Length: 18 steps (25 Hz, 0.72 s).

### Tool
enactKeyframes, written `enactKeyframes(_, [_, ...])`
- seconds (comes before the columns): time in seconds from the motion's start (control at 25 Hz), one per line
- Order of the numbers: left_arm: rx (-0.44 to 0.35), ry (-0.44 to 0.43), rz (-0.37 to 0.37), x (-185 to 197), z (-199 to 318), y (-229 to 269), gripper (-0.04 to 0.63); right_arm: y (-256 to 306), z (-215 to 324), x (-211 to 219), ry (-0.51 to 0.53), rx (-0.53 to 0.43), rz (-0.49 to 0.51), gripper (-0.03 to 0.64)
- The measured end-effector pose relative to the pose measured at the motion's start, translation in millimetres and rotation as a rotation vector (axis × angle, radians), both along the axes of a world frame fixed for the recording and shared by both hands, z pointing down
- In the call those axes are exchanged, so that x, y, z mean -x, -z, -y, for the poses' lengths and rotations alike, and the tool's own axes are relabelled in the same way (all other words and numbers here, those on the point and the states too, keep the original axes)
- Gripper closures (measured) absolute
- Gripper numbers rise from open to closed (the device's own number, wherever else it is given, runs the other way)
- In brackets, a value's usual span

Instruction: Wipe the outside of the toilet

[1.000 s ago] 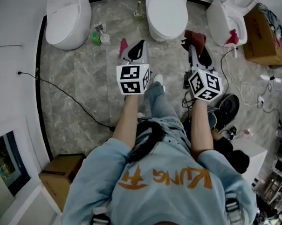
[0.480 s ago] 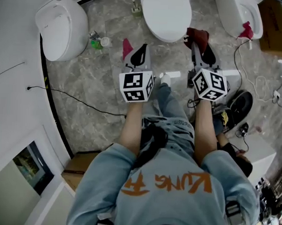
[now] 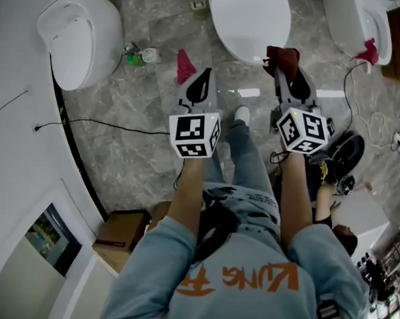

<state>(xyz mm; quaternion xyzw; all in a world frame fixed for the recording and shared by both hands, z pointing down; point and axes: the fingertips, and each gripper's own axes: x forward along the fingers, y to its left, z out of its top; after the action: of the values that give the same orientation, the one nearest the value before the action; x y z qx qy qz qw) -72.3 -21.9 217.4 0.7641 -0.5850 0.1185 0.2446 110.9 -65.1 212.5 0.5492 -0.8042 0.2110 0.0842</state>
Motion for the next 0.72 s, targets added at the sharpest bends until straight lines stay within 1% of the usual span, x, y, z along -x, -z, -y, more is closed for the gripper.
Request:
enactKeyframes(0.24, [0.082, -0.04, -0.036, 30, 28, -89, 0.597, -80, -3, 49, 0.015, 0.081, -0.026, 0.463])
enactKeyframes(0.36, [0.109, -0.084, -0.034, 38, 38, -129, 0.597, -124, -9, 69, 0.019, 0.12, -0.031, 0.463])
enactKeyframes(0.48, [0.134, -0.13, -0.032, 42, 38, -159, 0.597, -165, -18, 86, 0.025, 0.162, -0.038, 0.463])
enactKeyframes(0.72, [0.163, -0.171, -0.031, 52, 41, -215, 0.597, -224, -9, 119, 0.054, 0.187, -0.038, 0.463])
